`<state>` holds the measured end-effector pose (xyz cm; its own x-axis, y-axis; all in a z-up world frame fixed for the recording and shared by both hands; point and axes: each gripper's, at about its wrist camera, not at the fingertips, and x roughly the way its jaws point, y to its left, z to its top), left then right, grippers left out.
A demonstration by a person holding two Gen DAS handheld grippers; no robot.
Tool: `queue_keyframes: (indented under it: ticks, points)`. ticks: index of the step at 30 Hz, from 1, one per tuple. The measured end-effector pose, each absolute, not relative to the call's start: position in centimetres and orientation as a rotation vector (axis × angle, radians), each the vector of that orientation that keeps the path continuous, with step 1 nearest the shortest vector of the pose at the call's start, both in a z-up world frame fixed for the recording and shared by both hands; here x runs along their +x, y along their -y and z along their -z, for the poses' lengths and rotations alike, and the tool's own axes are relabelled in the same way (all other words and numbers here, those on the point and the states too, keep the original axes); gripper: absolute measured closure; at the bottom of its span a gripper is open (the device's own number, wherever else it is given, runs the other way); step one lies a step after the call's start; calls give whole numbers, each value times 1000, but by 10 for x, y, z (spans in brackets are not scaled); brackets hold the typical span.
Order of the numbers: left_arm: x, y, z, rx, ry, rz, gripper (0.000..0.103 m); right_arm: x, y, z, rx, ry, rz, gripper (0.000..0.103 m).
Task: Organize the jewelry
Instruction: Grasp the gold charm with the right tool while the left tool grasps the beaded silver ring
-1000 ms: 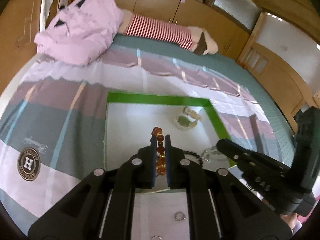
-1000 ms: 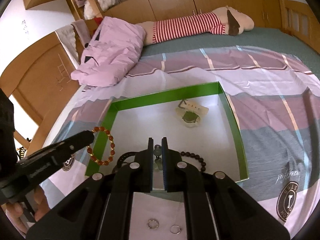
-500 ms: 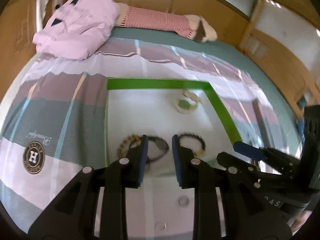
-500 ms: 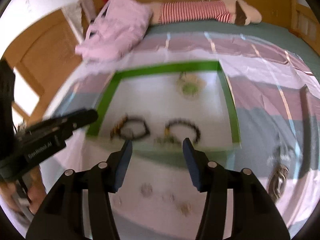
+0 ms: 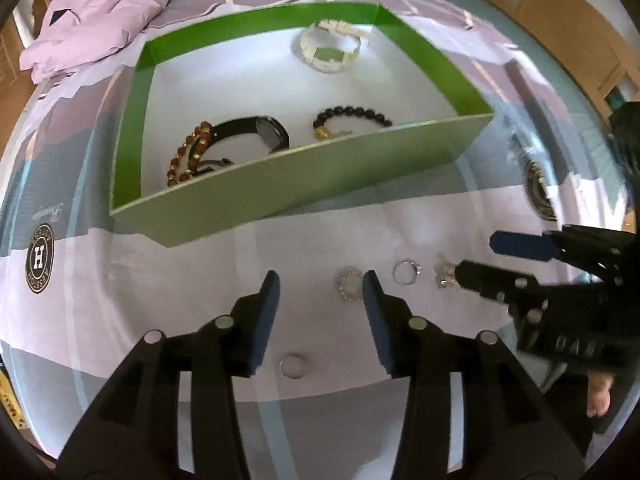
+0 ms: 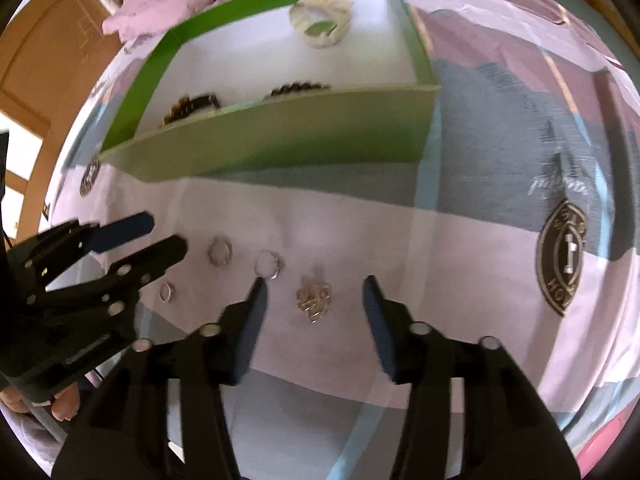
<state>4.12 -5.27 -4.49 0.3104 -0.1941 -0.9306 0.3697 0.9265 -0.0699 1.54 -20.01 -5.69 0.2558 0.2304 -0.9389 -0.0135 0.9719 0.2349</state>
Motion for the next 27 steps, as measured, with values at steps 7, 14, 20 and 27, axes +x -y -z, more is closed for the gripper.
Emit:
queue_keyframes:
  ticks: [7,14,20,27]
  points:
    - [47,63,59,124,-1264,372,61,14,193,67,122,-1359,-135,90]
    - [47,76,71,174,-1278,348,61,14,206,60,77,-1320,-41,90]
    - [47,84,84,220,-1297,324,61,12,196,60,37,-1316,-44,90]
    - [52,81,84,200,-1299,316,82,3,185,58,4,-1305,-25,88]
